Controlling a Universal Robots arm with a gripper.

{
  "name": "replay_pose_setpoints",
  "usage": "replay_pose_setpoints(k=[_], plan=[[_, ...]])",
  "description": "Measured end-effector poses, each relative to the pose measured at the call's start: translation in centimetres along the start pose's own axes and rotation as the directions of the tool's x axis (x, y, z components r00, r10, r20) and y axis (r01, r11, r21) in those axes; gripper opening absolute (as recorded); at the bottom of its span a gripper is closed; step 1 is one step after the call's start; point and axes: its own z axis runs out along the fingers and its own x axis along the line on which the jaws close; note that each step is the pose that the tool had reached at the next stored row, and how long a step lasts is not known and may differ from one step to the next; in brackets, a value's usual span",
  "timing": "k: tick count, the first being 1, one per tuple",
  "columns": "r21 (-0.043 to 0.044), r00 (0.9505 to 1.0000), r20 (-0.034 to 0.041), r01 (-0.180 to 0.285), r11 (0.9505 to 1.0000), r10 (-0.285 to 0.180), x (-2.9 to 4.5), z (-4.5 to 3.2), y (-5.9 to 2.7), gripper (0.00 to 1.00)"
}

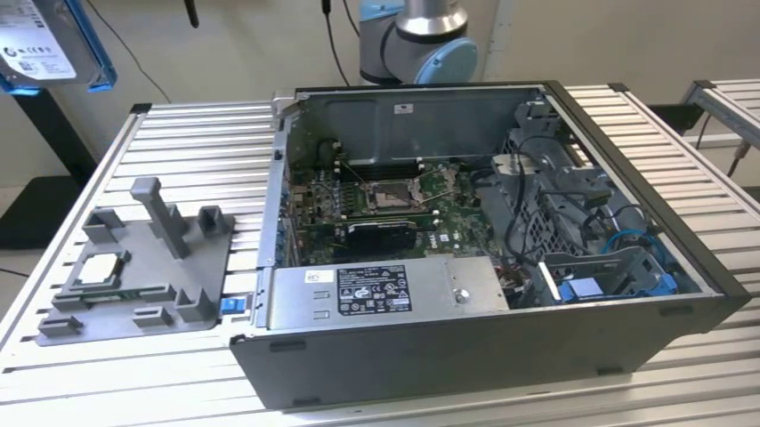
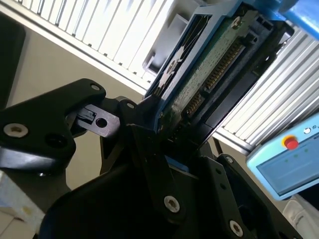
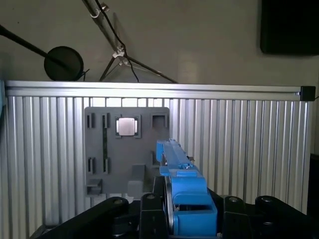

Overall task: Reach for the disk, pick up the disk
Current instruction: 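Pick up the disk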

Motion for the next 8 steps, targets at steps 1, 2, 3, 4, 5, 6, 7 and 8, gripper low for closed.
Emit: replay_pose_setpoints(k=[1,2,3,4,5,6,7,8], plan=[[0.0,1.0,0.0,0.0,1.0,0.0,0.0,0.0,-0.18,0.0],[0.0,1.0,0.0,0.0,1.0,0.0,0.0,0.0,-0.37,0.0],[0.0,1.0,0.0,0.0,1.0,0.0,0.0,0.0,-0.55,0.0],[0.0,1.0,0.0,0.0,1.0,0.0,0.0,0.0,-0.73,0.0],[0.0,1.0,0.0,0.0,1.0,0.0,0.0,-0.01,-0.92,0.0],[0.0,1.0,0.0,0.0,1.0,0.0,0.0,0.0,-1.11,0.0],[0.0,1.0,0.0,0.0,1.0,0.0,0.0,0.0,-1.3,0.0],[0.0,1.0,0.0,0.0,1.0,0.0,-0.01,0.0,-1.49,0.0]])
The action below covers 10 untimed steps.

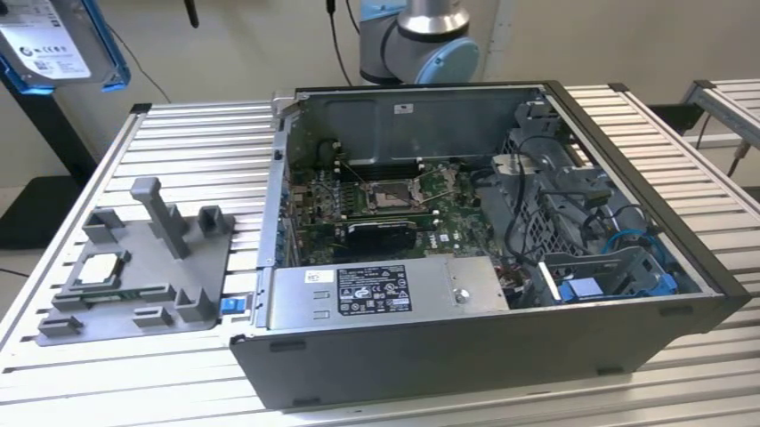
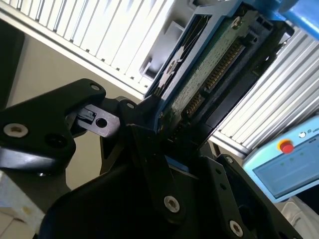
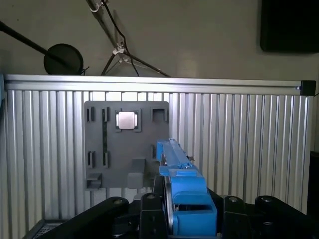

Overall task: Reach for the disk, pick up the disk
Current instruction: 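Pick up the disk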

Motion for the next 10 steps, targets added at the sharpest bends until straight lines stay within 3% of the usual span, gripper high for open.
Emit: replay_pose_setpoints(k=[10], plan=[[0.0,1.0,0.0,0.0,1.0,0.0,-0.01,0.0,-2.01,0.0]])
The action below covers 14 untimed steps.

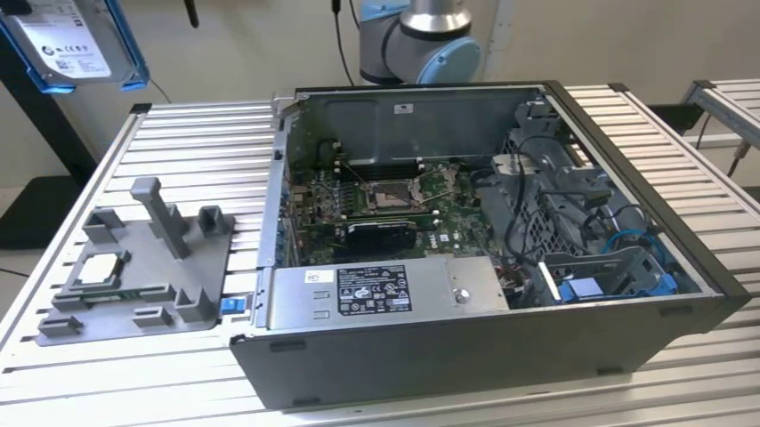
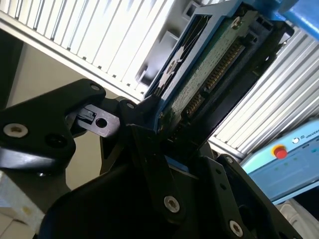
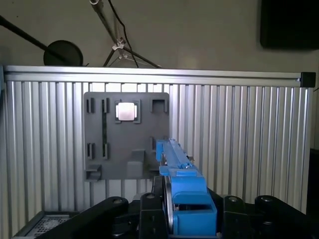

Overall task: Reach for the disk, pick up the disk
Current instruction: 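Pick up the disk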

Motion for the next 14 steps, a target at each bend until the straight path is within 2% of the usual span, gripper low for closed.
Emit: replay_pose_setpoints(k=[8,14], plan=[[-0.0001,1.0,0.0,0.0,1.0,0.0,0.0,-0.01,-1.49,0.0],[0.0,1.0,0.0,0.0,1.0,0.0,-0.01,-0.01,-2.95,0.0]])
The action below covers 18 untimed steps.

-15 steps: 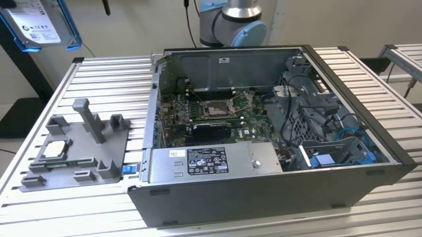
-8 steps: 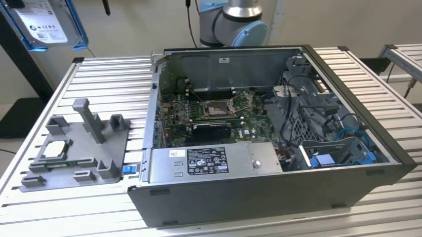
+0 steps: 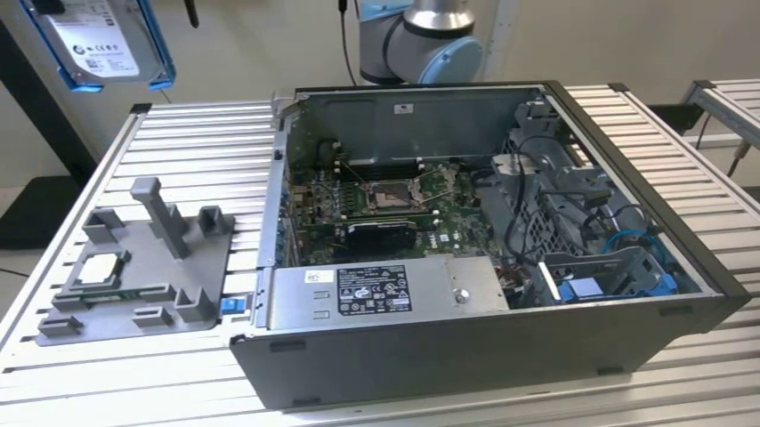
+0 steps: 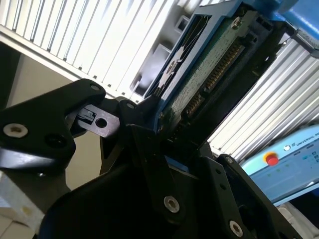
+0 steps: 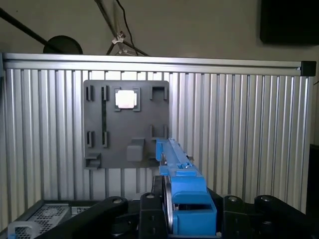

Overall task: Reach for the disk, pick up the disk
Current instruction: 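Pick up the disk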

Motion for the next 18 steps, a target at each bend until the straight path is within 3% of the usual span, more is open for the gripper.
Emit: replay_pose_setpoints(k=[18], plan=[[0.0,1.0,0.0,0.0,1.0,0.0,-0.02,-0.01,-4.39,0.0]])
